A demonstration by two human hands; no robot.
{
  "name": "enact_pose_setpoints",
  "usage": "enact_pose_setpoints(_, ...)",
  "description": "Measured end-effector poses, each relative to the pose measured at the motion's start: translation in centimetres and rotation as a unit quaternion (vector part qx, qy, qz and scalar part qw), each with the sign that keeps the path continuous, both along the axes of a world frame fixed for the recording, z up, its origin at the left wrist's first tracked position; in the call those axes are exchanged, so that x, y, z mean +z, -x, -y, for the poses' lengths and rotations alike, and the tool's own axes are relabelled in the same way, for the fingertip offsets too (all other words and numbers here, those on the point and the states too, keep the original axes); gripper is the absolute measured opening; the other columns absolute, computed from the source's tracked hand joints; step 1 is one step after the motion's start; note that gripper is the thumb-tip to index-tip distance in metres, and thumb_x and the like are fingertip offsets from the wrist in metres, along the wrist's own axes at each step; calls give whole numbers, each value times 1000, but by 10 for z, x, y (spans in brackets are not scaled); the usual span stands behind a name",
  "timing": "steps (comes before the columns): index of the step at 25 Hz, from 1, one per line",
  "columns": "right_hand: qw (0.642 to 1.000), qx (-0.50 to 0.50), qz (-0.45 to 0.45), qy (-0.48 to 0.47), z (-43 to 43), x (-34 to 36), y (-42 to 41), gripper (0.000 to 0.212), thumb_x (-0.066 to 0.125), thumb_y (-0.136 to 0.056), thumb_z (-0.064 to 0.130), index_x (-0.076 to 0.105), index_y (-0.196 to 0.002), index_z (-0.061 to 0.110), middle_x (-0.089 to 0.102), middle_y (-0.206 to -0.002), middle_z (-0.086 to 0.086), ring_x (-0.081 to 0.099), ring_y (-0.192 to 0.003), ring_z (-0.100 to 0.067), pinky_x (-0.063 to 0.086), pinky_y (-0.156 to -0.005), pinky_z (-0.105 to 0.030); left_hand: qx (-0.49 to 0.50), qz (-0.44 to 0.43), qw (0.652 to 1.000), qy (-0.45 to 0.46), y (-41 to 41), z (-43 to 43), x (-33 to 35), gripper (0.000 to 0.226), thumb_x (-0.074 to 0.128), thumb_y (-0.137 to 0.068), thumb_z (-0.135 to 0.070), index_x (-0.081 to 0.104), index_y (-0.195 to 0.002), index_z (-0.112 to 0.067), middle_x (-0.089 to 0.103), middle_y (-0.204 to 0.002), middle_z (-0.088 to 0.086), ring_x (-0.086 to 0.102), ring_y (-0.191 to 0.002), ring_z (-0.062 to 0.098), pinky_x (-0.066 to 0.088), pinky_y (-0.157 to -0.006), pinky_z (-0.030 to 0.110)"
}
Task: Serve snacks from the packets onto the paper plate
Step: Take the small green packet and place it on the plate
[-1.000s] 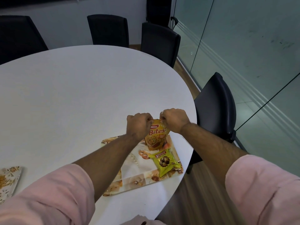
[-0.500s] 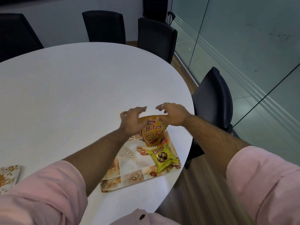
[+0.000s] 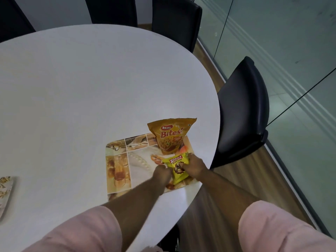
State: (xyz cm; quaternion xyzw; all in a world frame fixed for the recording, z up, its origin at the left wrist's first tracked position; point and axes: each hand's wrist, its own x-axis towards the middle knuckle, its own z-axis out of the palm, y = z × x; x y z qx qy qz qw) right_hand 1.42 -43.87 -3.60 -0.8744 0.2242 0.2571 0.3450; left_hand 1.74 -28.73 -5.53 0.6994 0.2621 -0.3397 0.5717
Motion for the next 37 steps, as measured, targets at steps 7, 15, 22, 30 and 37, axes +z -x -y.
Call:
enact_pose_setpoints(7, 989, -96, 45, -106, -68, 10, 7, 41, 74, -86, 25, 63, -123, 11, 73, -120, -8, 68, -106, -26, 56, -90, -38, 68, 32, 997, 2, -3, -44, 7, 35, 61, -79, -23, 69, -111, -10, 76, -107, 16, 72, -92, 34, 61, -86, 49)
enact_pose_setpoints(15, 978, -56, 114, -167, -337, 40, -27, 35, 77, -79, 29, 71, -110, 16, 79, -105, -9, 75, -97, -30, 62, -79, -42, 139, 149, 976, -75, -26, -315, 51, 45, 66, -88, -18, 55, -131, -12, 68, -121, 14, 68, -109, 32, 54, -90, 38)
enact_pose_setpoints(22, 981, 3, 98, -170, -572, 26, -19, 47, 73, -71, 38, 70, -113, 16, 78, -106, -6, 74, -98, -25, 61, -89, -41, 110, 159, 962, -191, -8, -547, 51, 43, 53, -90, -11, 58, -133, -13, 67, -127, 14, 65, -110, 34, 55, -87, 38)
enact_pose_setpoints(30, 994, 29, 47, -97, -654, -12, -9, 68, 72, -66, 46, 63, -122, 9, 68, -119, -14, 69, -106, -32, 60, -90, -42, 6, 154, 961, -230, 10, -620, 7, 39, 48, -92, -10, 63, -129, -11, 69, -125, 14, 64, -112, 33, 53, -91, 37)
enact_pose_setpoints(37, 998, 20, 34, -54, -664, -7, -11, 87, 73, -78, 8, 28, -152, 5, 53, -141, -20, 57, -128, -38, 51, -105, -44, -43, 236, 928, -286, 8, -658, 14, 39, 58, -97, -18, 62, -135, -6, 68, -133, 15, 63, -122, 33, 48, -102, 36)
